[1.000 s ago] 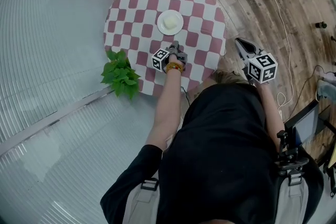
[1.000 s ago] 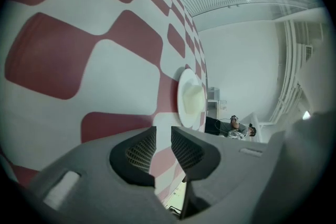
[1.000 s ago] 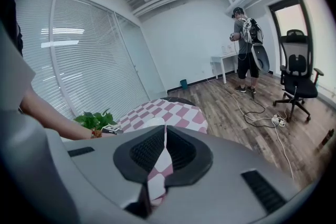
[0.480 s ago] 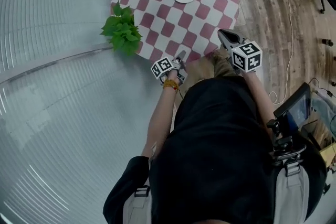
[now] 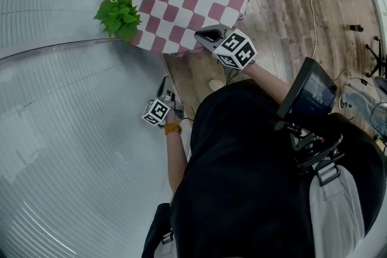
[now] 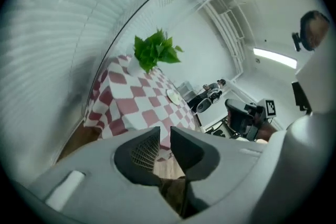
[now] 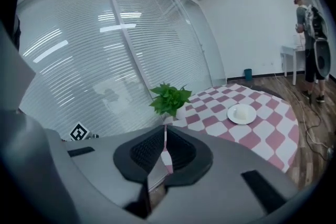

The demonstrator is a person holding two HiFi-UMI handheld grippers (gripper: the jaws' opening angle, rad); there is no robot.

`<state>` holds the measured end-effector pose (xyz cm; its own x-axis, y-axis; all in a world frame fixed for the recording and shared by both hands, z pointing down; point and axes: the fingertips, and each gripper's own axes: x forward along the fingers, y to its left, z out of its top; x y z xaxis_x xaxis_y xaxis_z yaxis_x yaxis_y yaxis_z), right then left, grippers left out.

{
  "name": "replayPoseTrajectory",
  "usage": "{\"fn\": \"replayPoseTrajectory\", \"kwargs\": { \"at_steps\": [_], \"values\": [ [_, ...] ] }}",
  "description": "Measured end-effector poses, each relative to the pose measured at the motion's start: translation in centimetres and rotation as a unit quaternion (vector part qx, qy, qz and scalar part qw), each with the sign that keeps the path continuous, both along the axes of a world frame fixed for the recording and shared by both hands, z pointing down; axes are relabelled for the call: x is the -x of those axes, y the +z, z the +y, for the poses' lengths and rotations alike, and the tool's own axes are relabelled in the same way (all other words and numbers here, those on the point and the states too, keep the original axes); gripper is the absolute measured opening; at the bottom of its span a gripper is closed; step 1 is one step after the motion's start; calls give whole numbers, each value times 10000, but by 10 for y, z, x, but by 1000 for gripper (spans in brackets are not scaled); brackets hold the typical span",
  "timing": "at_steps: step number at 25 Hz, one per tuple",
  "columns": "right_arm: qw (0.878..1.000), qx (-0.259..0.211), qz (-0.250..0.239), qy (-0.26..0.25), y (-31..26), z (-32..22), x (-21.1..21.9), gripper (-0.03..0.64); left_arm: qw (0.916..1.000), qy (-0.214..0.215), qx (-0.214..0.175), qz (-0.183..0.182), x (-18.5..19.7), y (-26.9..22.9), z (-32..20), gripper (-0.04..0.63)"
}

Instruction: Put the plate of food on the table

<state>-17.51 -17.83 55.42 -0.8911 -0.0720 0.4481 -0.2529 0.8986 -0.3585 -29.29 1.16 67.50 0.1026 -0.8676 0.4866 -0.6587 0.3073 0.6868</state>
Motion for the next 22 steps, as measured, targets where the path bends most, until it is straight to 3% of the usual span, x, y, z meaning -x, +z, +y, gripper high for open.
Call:
{"fn": "replayPoseTrajectory", "kwargs": {
  "at_steps": [4, 7, 9, 11, 12, 13, 14, 17, 22],
  "values": [
    [9977, -412, -356, -399, -36, 39, 17, 18, 9924, 225, -831, -883, 2, -70, -9, 9],
    [9921, -841, -760, -541, -69, 67, 19, 18, 9744, 521, -1454, -1635, -9, -128, -18, 6],
    [9835, -1363, -1072, -509, -94, 81, 20, 18, 9479, 801, -1736, -2547, -18, -163, -22, 6],
    [9738, -1806, -1287, -502, -110, 99, 19, 18, 9100, 1093, -1898, -3521, -32, -186, -18, 6],
    [9701, -1933, -1367, -542, -115, 110, 18, 18, 8939, 1186, -1968, -3849, -40, -195, -13, 6],
    [9674, -2000, -1432, -606, -118, 119, 17, 18, 8833, 1228, -2053, -4032, -47, -202, -9, 6],
    [9657, -2018, -1480, -685, -119, 127, 18, 18, 8784, 1228, -2152, -4086, -52, -208, -5, 6],
    [9646, -1919, -1543, -945, -114, 147, 21, 17, 8806, 1192, -2361, -3932, -59, -209, 7, 6],
    [9675, -1785, -1228, -1302, -81, 176, 24, 12, 8860, 1330, -2009, -3962, -66, -168, 26, 6]
  ]
}}
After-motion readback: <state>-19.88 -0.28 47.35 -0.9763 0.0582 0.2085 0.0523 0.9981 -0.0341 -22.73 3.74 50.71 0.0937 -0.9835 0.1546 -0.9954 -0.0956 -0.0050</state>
